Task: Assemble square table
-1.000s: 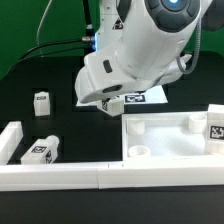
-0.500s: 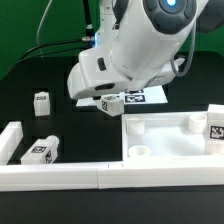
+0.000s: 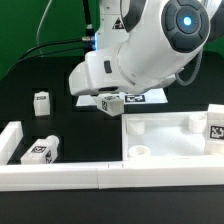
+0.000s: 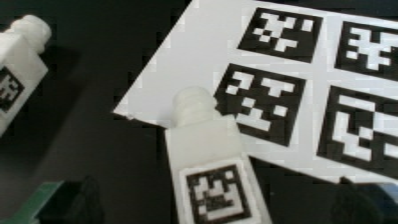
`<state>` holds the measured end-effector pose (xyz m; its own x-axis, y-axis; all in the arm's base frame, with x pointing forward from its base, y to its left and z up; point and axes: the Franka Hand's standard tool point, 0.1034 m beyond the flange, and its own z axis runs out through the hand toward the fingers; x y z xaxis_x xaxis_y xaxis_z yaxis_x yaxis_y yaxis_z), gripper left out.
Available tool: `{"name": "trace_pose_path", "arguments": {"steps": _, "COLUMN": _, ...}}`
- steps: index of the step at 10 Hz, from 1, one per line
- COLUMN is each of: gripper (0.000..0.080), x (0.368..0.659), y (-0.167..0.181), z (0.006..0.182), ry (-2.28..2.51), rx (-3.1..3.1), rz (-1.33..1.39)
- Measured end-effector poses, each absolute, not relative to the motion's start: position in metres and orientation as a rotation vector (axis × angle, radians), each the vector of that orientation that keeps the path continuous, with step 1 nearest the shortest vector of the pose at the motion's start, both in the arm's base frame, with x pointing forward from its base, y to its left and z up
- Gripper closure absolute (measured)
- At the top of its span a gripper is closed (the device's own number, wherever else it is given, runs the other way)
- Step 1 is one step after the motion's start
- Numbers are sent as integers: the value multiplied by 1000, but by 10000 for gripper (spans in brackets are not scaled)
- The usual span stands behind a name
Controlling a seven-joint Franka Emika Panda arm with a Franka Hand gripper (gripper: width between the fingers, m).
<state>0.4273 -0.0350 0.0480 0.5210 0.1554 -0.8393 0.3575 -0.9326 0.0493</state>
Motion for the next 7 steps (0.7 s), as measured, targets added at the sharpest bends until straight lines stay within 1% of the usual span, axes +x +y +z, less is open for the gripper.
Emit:
{"name": "trace_pose_path", "arguments": {"steps": 1, "gripper": 150, "x": 437, "y": -37, "z": 47, "ry": 421, "rx": 2557, "rz": -1349}}
{"name": "trace_pose_path", "arguments": {"steps": 4, "gripper": 150, "x": 435, "y": -39, "z": 46, "ry": 414, "rx": 2553, "rz": -1354}}
{"name": "trace_pose_path", "arguments": {"steps": 5, "gripper": 150, "x": 433, "y": -40, "z": 43, "ry": 379, "rx": 2554, "rz": -1352}}
{"name": "trace_pose_path", "arguments": {"steps": 7, "gripper": 150, "x": 420, "y": -38, "z": 25, "ry": 326, "rx": 2545, "rz": -1344}}
